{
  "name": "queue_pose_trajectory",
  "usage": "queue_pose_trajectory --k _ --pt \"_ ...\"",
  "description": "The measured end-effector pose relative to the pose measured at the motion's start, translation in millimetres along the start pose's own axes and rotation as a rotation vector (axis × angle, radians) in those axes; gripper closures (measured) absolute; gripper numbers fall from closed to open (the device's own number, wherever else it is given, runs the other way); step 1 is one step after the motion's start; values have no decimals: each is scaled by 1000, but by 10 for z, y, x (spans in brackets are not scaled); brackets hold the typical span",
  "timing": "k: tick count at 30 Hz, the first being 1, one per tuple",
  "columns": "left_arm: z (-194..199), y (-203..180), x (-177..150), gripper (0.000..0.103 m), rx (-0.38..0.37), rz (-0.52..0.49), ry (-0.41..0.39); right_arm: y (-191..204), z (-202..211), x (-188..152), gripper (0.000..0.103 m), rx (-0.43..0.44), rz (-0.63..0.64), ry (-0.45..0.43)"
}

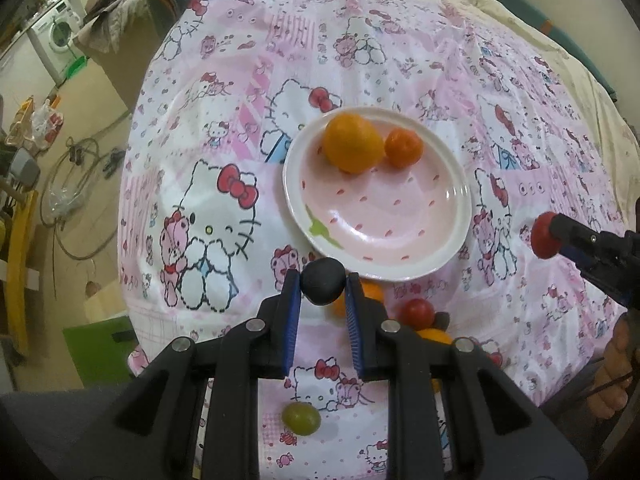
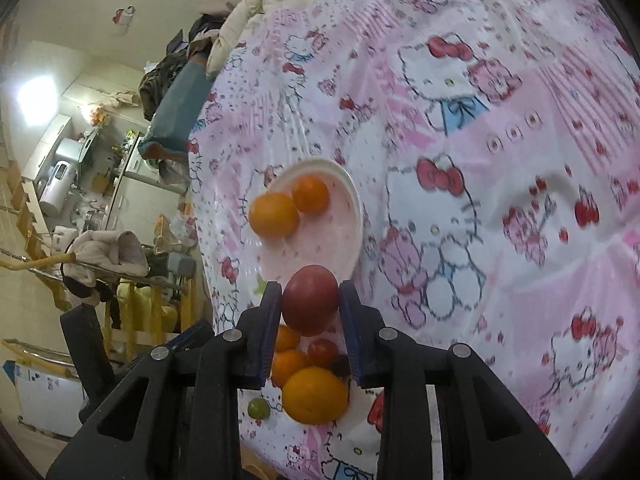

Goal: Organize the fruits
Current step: 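Carry the dark grape and the cherry tomato over the plate with both tools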

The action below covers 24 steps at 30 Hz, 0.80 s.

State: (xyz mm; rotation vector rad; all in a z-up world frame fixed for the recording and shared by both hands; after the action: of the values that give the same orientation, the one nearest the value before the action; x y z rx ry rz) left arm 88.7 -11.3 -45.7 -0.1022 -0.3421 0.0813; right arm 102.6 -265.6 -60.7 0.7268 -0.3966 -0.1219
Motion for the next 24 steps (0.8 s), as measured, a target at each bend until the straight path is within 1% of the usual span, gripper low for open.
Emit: queue_pose_trajectory --k 5,11,18,21,23,24 --pt "-50 -83 197 84 30 -47 -5 33 -57 220 72 7 19 -15" --pt "-224 -191 407 84 41 -63 23 56 -234 347 72 -9 48 14" --pt "-472 -286 533 84 52 -80 51 24 -466 465 72 -40 77 48" --pt "-610 -309 562 85 36 -67 72 -6 -572 521 72 -53 80 64" --pt "-667 -333 577 84 31 -71 70 -22 -645 555 72 -60 84 77" --pt "-684 -342 590 84 38 -74 56 -29 -695 571 72 -65 88 87"
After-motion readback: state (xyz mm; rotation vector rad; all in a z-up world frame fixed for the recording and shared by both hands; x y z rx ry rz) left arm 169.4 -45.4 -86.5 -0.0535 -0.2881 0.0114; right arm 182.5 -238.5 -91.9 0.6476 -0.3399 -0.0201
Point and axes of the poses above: each gripper's, at about its wrist camera, not at the fingertips, and z roughly against the way its jaws point, y to its left, x to its top, the point moved 3 cm from there along -z, roughly the way its jaws point, and after that the axes turned 6 degrees about z, right-handed, at the moved point
